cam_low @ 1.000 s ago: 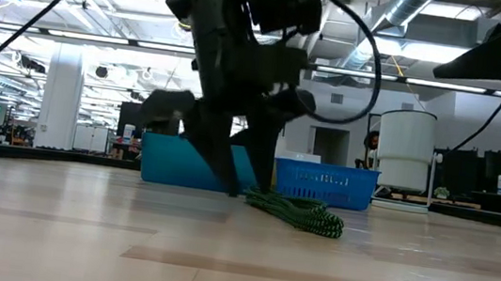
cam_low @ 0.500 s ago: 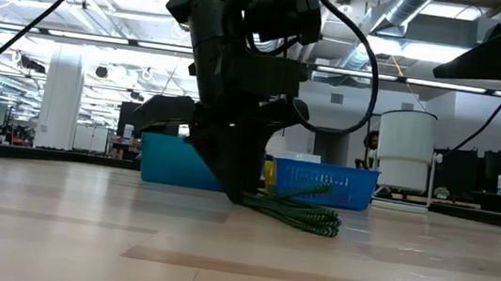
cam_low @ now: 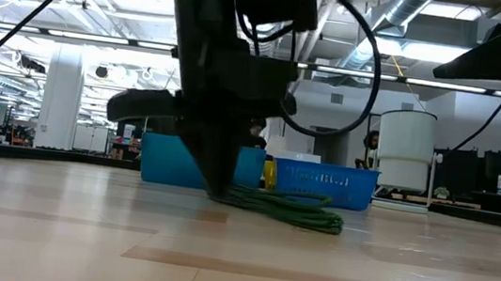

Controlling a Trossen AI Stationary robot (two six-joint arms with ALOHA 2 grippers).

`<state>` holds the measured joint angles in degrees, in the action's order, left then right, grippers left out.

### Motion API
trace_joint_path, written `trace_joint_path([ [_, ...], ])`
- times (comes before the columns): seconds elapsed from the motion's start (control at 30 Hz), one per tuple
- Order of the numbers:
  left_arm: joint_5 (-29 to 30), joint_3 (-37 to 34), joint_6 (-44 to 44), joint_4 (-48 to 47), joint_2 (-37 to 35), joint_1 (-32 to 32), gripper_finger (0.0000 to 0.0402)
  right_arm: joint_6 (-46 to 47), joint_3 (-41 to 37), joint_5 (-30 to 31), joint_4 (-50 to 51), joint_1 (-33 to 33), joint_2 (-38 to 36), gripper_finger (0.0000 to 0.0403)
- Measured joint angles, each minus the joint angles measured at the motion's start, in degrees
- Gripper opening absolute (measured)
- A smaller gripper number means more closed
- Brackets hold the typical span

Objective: Pick and place items into bin
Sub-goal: Put the green charger cable into the big dark blue bin

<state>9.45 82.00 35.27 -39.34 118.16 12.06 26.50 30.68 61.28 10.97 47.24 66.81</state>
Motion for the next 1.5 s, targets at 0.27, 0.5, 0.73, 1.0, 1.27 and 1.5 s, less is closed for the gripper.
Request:
trace_joint_path([
  [0.27, 15.8, 6.8, -8.0, -14.9, 0.0, 3.2, 0.0001, 0.0, 0.0, 0.1, 0.1, 0.0, 0.0, 0.026],
  [0.5, 28.1, 12.7, -17.0, -30.7, -3.9, 1.6, 0.0, 0.0, 0.0, 0.1, 0.1, 0.0, 0.0, 0.026],
  [0.73, 37.0, 15.1, -22.7, -37.8, -13.1, -3.4, 0.0, 0.0, 0.0, 0.1, 0.0, 0.0, 0.0, 0.026],
  [1.0, 34.1, 15.1, -36.2, -37.8, -18.1, -17.6, 0.0, 0.0, 0.0, 0.1, -0.7, -0.1, 0.0, 0.026],
  [1.27, 12.5, 11.4, -40.3, -29.3, -17.6, -29.5, 0.0, 0.0, 0.0, 0.1, -1.0, -0.1, 0.0, 0.026],
  [1.5, 12.5, 8.5, -41.5, -22.8, -17.6, -29.9, 0.0015, 0.0, 0.0, 0.1, -0.9, -0.1, 0.0, 0.026],
])
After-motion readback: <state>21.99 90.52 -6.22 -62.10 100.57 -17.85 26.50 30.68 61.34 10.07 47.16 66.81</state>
